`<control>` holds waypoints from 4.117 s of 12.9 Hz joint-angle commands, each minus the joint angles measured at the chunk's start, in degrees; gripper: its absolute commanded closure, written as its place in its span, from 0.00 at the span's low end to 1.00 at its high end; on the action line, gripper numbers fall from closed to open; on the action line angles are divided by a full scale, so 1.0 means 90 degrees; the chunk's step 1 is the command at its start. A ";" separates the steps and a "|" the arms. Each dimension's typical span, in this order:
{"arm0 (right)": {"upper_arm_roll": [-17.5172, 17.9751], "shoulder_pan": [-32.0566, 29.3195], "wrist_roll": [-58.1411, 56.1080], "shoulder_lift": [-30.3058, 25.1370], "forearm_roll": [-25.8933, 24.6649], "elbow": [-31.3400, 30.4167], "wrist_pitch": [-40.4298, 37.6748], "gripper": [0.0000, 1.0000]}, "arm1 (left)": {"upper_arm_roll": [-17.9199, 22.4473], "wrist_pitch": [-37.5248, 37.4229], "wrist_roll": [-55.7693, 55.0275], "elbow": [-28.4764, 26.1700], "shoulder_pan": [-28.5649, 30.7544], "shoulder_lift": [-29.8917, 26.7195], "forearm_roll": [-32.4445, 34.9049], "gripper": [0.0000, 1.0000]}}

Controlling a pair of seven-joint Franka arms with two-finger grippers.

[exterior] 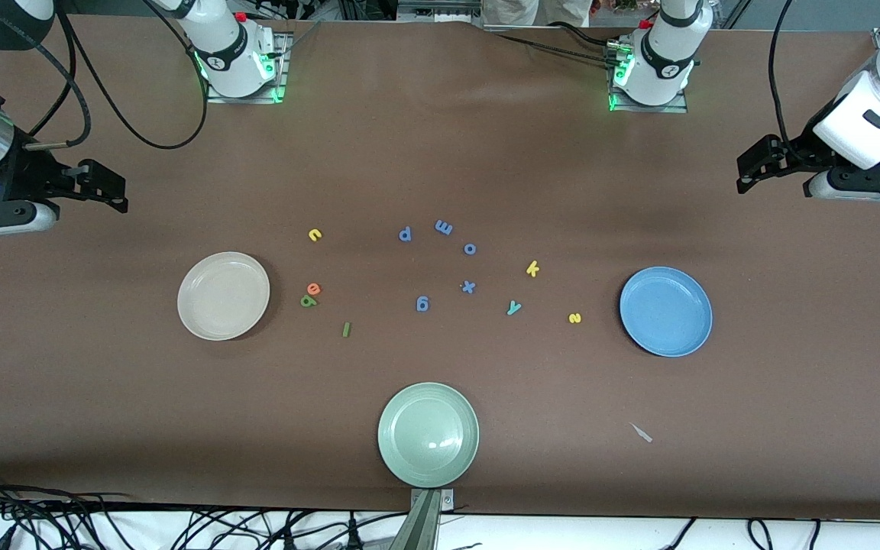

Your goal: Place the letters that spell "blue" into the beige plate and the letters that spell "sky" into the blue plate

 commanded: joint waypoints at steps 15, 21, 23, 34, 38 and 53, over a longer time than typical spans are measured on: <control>0.0008 -0.0016 0.0053 0.0002 0.0106 0.0053 -0.0071 0.00 | 0.0001 -0.0158 0.0152 0.0199 0.0033 0.0090 -0.0133 0.00; 0.0028 0.0003 0.0063 0.0012 0.0097 0.0053 -0.0071 0.00 | 0.0001 -0.0158 0.0123 0.0199 0.0023 0.0090 -0.0133 0.00; 0.0028 0.0013 0.0044 0.0002 0.0087 0.0063 -0.0032 0.00 | 0.0001 -0.0158 0.0133 0.0199 0.0033 0.0090 -0.0133 0.00; 0.0018 0.0003 0.0053 0.0635 0.0165 0.0063 0.0231 0.00 | 0.0011 -0.0090 0.0152 0.0228 0.0092 0.0265 -0.0123 0.00; 0.0076 0.0081 -0.0044 0.1027 0.0233 0.0044 0.0329 0.00 | -0.0009 0.0008 0.0064 0.0374 -0.0015 0.0819 -0.0181 0.00; 0.0067 0.1517 0.1097 0.3243 0.0693 -0.0726 0.4495 0.00 | -0.0165 0.1325 0.2386 0.0554 -0.1842 0.3470 -0.0084 0.00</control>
